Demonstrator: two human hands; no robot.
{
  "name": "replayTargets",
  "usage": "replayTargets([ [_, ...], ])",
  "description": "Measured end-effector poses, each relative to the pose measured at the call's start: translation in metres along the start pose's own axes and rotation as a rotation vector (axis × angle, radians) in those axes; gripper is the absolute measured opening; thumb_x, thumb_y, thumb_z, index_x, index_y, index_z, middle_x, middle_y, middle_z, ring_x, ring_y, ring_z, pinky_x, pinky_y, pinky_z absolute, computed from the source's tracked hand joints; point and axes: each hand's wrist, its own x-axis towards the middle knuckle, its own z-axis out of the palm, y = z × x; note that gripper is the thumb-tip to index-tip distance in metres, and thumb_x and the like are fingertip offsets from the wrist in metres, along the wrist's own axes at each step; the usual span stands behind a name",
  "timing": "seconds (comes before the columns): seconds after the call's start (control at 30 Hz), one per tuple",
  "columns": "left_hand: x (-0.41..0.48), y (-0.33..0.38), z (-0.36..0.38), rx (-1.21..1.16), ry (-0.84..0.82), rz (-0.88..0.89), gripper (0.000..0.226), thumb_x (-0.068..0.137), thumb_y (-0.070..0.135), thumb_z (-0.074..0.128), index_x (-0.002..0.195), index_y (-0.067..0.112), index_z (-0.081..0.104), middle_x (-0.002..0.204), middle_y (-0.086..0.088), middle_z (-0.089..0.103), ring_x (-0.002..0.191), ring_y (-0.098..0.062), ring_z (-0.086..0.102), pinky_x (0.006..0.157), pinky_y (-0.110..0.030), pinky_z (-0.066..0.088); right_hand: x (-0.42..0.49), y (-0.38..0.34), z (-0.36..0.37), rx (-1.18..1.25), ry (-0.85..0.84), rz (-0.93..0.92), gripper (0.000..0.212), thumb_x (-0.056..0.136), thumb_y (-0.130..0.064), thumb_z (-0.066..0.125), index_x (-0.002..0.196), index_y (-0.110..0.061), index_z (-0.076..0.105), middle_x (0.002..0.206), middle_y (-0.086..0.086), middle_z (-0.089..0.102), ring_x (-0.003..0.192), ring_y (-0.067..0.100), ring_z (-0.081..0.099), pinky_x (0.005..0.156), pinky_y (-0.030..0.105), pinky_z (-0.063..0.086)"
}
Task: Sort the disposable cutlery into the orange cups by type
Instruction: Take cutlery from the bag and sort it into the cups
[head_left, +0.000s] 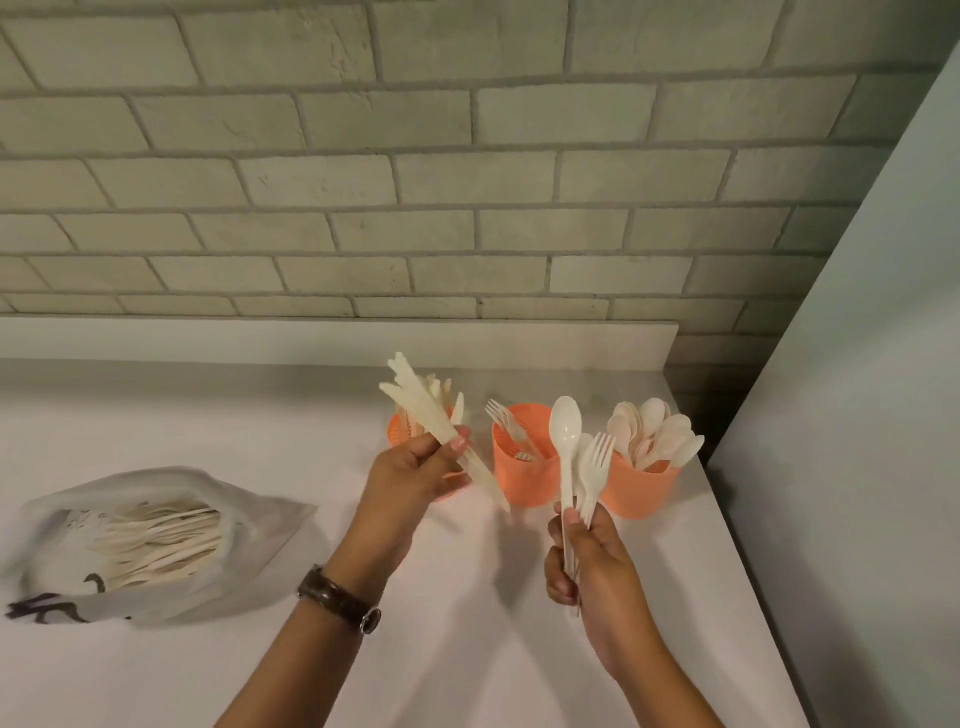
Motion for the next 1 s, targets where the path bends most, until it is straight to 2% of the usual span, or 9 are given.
replayTargets([
  [0.1, 0.031, 0.008, -0.028, 0.222, 0.246, 0.179, 0.015, 0.087, 0.013, 0.061, 0.100, 0.012, 0.070, 0.082, -0.006, 0.070, 0.075, -0.017, 0.066, 0.074, -0.028, 0.058, 0.004, 0.001, -0.002, -0.024, -0.023, -0.016, 0.014, 0.100, -0.013, 0.037, 0.101, -0.002, 0.046, 0.073, 0.005, 0.045, 0.039, 0.010, 0.032, 0.038, 0.020, 0.026],
  [0.2, 0.055, 0.007, -0.041, 0.434, 0.350, 0.272, 0.011, 0.085, 0.019, 0.065, 0.091, 0.015, 0.073, 0.078, -0.013, 0.070, 0.076, -0.026, 0.065, 0.078, -0.041, 0.053, 0.004, 0.002, 0.000, -0.062, -0.041, -0.045, 0.015, 0.099, -0.012, 0.039, 0.099, 0.001, 0.048, 0.075, 0.005, 0.047, 0.040, 0.012, 0.034, 0.041, 0.022, 0.029],
  [0.33, 0.072, -0.014, -0.042, 0.578, 0.345, 0.224, 0.009, 0.082, 0.014, 0.067, 0.085, 0.011, 0.074, 0.076, -0.008, 0.071, 0.074, -0.020, 0.062, 0.069, -0.030, 0.045, 0.003, 0.000, 0.003, -0.087, -0.047, -0.049, 0.014, 0.097, -0.008, 0.042, 0.095, -0.004, 0.055, 0.073, 0.005, 0.051, 0.043, 0.015, 0.038, 0.045, 0.027, 0.031],
  [0.5, 0.074, -0.033, -0.045, 0.706, 0.358, 0.115, 0.037, 0.076, 0.019, 0.074, 0.111, 0.011, 0.069, 0.103, -0.008, 0.072, 0.093, -0.021, 0.065, 0.076, -0.021, 0.041, -0.001, -0.007, 0.001, -0.125, -0.033, -0.055, 0.014, 0.096, -0.009, 0.046, 0.094, -0.008, 0.060, 0.064, 0.002, 0.056, 0.046, 0.013, 0.036, 0.047, 0.026, 0.029],
  [0.57, 0.065, -0.032, -0.042, 0.720, 0.398, 0.138, 0.043, 0.076, 0.022, 0.075, 0.116, 0.013, 0.065, 0.093, -0.010, 0.071, 0.085, -0.023, 0.063, 0.070, -0.019, 0.042, -0.001, -0.010, -0.001, -0.152, -0.006, -0.086, 0.015, 0.095, -0.006, 0.045, 0.092, -0.007, 0.059, 0.063, 0.002, 0.058, 0.047, 0.013, 0.035, 0.047, 0.024, 0.029],
  [0.63, 0.051, -0.031, -0.036, 0.711, 0.409, 0.202, 0.041, 0.076, 0.025, 0.074, 0.116, 0.017, 0.065, 0.091, 0.000, 0.066, 0.075, -0.018, 0.057, 0.063, -0.012, 0.038, -0.001, -0.011, -0.003, -0.152, 0.018, -0.115, 0.017, 0.094, -0.001, 0.043, 0.087, -0.003, 0.058, 0.063, 0.002, 0.060, 0.049, 0.014, 0.035, 0.048, 0.023, 0.030],
  [0.73, 0.024, -0.030, -0.018, 0.613, 0.323, 0.256, 0.027, 0.076, 0.023, 0.074, 0.103, 0.023, 0.070, 0.096, 0.006, 0.066, 0.072, -0.012, 0.058, 0.063, -0.005, 0.040, -0.003, -0.012, -0.004, -0.120, 0.015, -0.133, 0.019, 0.093, 0.001, 0.042, 0.091, -0.004, 0.061, 0.067, 0.003, 0.063, 0.051, 0.014, 0.036, 0.049, 0.022, 0.031],
  [0.87, -0.013, -0.025, 0.013, 0.478, 0.082, 0.174, 0.008, 0.079, 0.027, 0.071, 0.079, 0.035, 0.071, 0.083, 0.018, 0.073, 0.076, -0.002, 0.064, 0.065, -0.003, 0.041, -0.007, -0.014, -0.004, 0.041, -0.108, -0.093, 0.021, 0.093, -0.002, 0.043, 0.101, -0.004, 0.062, 0.070, 0.008, 0.065, 0.048, 0.016, 0.038, 0.046, 0.023, 0.034],
  [1.0, -0.029, -0.018, 0.032, 0.302, -0.051, 0.103, 0.009, 0.081, 0.022, 0.069, 0.086, 0.025, 0.076, 0.084, 0.018, 0.074, 0.081, 0.007, 0.065, 0.069, -0.001, 0.044, -0.012, -0.013, -0.006, 0.116, -0.222, -0.020, 0.021, 0.085, -0.010, 0.057, 0.103, -0.003, 0.065, 0.071, 0.013, 0.062, 0.045, 0.017, 0.039, 0.045, 0.027, 0.031],
])
